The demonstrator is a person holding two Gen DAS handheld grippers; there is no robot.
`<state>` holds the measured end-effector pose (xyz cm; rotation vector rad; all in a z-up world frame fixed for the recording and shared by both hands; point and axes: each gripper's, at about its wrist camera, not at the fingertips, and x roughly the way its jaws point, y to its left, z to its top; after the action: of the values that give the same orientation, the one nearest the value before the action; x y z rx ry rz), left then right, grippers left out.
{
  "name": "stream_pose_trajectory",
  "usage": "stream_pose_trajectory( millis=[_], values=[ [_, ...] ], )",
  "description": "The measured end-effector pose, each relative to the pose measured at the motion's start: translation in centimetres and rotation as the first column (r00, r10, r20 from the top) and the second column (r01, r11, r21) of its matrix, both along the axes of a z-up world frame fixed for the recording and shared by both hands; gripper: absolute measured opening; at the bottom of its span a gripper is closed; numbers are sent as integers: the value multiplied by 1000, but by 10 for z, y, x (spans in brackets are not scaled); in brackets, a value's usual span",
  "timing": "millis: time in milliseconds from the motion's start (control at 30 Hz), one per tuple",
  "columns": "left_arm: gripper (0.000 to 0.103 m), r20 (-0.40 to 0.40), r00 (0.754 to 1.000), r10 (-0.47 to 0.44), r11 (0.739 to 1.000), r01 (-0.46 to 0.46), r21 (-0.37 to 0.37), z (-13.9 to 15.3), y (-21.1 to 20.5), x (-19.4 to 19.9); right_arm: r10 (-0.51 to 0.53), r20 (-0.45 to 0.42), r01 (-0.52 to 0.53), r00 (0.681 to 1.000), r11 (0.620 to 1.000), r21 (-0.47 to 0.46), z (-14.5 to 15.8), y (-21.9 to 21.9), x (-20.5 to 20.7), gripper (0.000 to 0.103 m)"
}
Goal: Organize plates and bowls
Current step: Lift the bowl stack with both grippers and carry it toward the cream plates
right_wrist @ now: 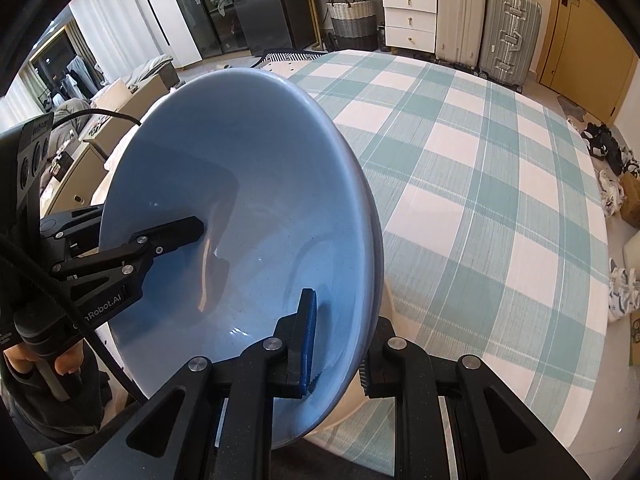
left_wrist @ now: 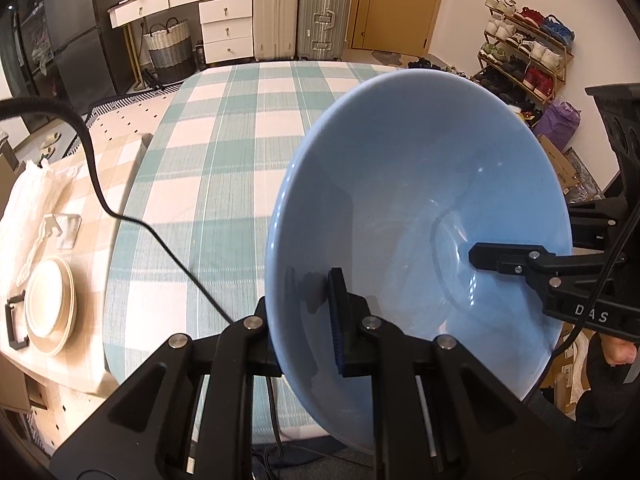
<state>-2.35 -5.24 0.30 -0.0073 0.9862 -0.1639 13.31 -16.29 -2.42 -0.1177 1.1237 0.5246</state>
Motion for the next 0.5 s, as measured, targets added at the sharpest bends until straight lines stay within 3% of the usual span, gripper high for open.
stream_pose_trajectory(
  millis=[500],
  values=[
    [12, -46, 999, -9, 1000, 9, -3, -28, -2, -2, 1, -41, -1, 999, 1000, -14, -27, 2, -19, 18]
  ],
)
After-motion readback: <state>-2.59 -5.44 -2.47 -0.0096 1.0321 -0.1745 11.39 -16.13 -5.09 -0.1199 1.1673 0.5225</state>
